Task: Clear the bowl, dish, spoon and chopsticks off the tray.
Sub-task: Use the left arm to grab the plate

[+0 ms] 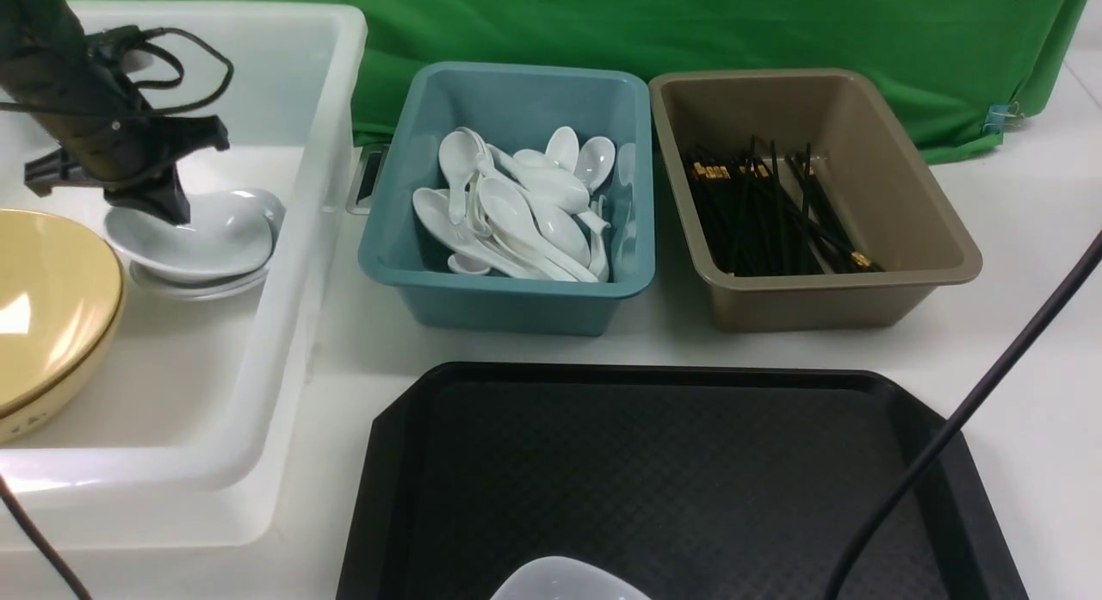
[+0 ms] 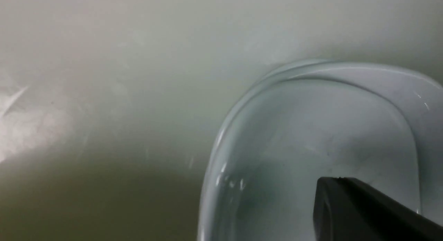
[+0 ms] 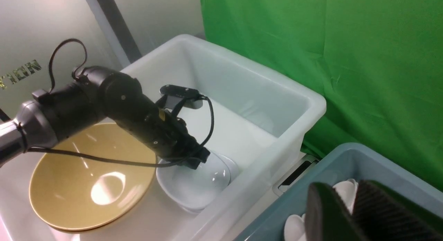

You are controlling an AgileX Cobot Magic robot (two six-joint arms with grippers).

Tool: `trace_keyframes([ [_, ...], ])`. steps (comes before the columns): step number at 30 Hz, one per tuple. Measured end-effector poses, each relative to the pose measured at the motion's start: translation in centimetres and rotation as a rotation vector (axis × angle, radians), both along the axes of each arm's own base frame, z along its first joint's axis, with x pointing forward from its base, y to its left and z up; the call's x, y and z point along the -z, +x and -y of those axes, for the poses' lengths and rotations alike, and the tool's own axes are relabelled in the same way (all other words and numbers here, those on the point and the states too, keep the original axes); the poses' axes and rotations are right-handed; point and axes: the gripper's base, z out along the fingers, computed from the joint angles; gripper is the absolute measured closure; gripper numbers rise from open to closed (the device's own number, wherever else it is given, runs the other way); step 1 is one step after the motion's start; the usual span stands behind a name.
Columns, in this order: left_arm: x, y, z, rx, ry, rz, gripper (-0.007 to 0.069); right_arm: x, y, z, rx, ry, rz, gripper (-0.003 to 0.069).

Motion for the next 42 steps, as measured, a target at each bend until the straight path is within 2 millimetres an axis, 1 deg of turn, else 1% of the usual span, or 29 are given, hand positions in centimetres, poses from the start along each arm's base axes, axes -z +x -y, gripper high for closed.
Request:
trace_keyframes([
  [3,0.8,-0.3,0.2,0.004,-0.024,-0.057,0.0630,0.0,0.0,0.0,-0.001,0.000,0.000,0.0535],
  [7,2.1,0.0,0.6,0.010,-0.071,-0.086,0.0630,0.0,0.0,-0.1,-0.002,0.000,0.001,0.0535],
  [14,3.4,1.1,3.5,0.068,-0.096,-0.053,0.0630,0.0,-0.4,-0.5,-0.015,0.000,0.001,0.0535],
  [16,3.4,1.5,4.3,0.090,-0.091,-0.021,0.0630,0.0,-0.4,-0.6,-0.019,0.000,0.000,0.0535],
  [18,3.2,1.6,4.6,0.103,-0.078,-0.004,0.0630,0.0,-0.5,-0.7,-0.020,0.001,0.000,0.0535],
  [20,2.1,1.6,4.7,0.113,-0.053,0.019,0.0630,0.0,-0.5,-0.7,-0.020,0.001,0.000,0.0535],
  [21,2.0,1.6,4.6,0.115,-0.049,0.018,0.0630,0.0,-0.5,-0.7,-0.020,0.001,0.000,0.0535],
  [22,0.6,1.2,4.5,0.125,-0.024,0.019,0.0630,0.0,-0.5,-0.7,-0.020,0.001,0.000,0.0535],
  [23,-0.4,0.9,4.4,0.131,-0.009,0.016,0.0630,0.0,-0.4,-0.6,-0.018,-0.001,0.001,0.0535],
  [24,-2.0,0.2,4.3,0.138,0.011,0.013,0.0630,0.0,-0.4,-0.6,-0.010,-0.008,0.005,0.0535],
  [25,-2.3,0.0,4.3,0.139,0.014,0.012,0.0630,0.0,-0.3,-0.5,-0.005,-0.012,0.007,0.0535],
  [26,-3.5,-0.5,4.2,0.143,0.027,0.013,0.0630,0.1,-0.2,-0.5,0.008,-0.022,0.013,0.0535],
  [27,-4.9,-1.2,4.3,0.146,0.032,0.019,0.0630,0.1,-0.1,-0.3,0.022,-0.034,0.019,0.0535],
  [28,-8.4,-2.8,4.8,0.176,0.041,0.054,0.0630,0.1,0.1,0.1,0.049,-0.053,0.027,0.0536],
  [30,-12.6,-5.0,6.0,0.237,0.041,0.142,0.0630,0.0,0.3,0.9,0.074,-0.066,0.023,0.0557],
  [31,-13.0,-5.3,6.2,0.250,0.043,0.152,0.0630,-0.1,0.3,1.0,0.077,-0.065,0.027,0.0557],
  [32,-15.8,-7.6,8.0,0.319,0.031,0.216,0.0630,-0.3,0.3,1.8,0.098,-0.078,0.015,0.0593],
  [33,-16.9,-9.0,9.5,0.372,0.026,0.241,0.0630,-0.4,0.1,2.3,0.108,-0.088,0.003,0.0620],
  [34,-17.6,-10.4,10.7,0.414,0.012,0.250,0.0630,-0.5,-0.1,2.6,0.114,-0.103,-0.006,0.0634],
  [35,-18.7,-12.7,12.5,0.479,0.003,0.272,0.0630,-0.5,-0.4,3.0,0.118,-0.123,-0.018,0.0646],
  [36,-18.8,-13.0,12.5,0.479,0.001,0.273,0.0630,-0.4,-0.6,3.2,0.119,-0.132,-0.025,0.0649],
  [37,-19.0,-15.7,14.5,0.546,-0.022,0.264,0.0630,-0.1,-1.3,3.7,0.119,-0.175,-0.047,0.0655],
  [38,-18.8,-17.6,15.7,0.593,-0.036,0.248,0.0630,0.3,-1.9,4.1,0.121,-0.209,-0.071,0.0657],
  [39,-18.3,-19.3,16.7,0.632,-0.052,0.223,0.0630,0.9,-2.6,4.6,0.122,-0.250,-0.093,0.0658],
  [40,-18.0,-20.0,17.3,0.652,-0.060,0.214,0.0630,1.2,-2.9,4.8,0.124,-0.266,-0.105,0.0658],
  [41,-16.4,-22.7,18.7,0.698,-0.089,0.173,0.0630,2.5,-4.1,5.8,0.134,-0.337,-0.149,0.0658],
  [42,-15.4,-23.7,19.4,0.727,-0.099,0.160,0.0629,4.0,-4.7,6.4,0.143,-0.401,-0.189,0.0658],
])
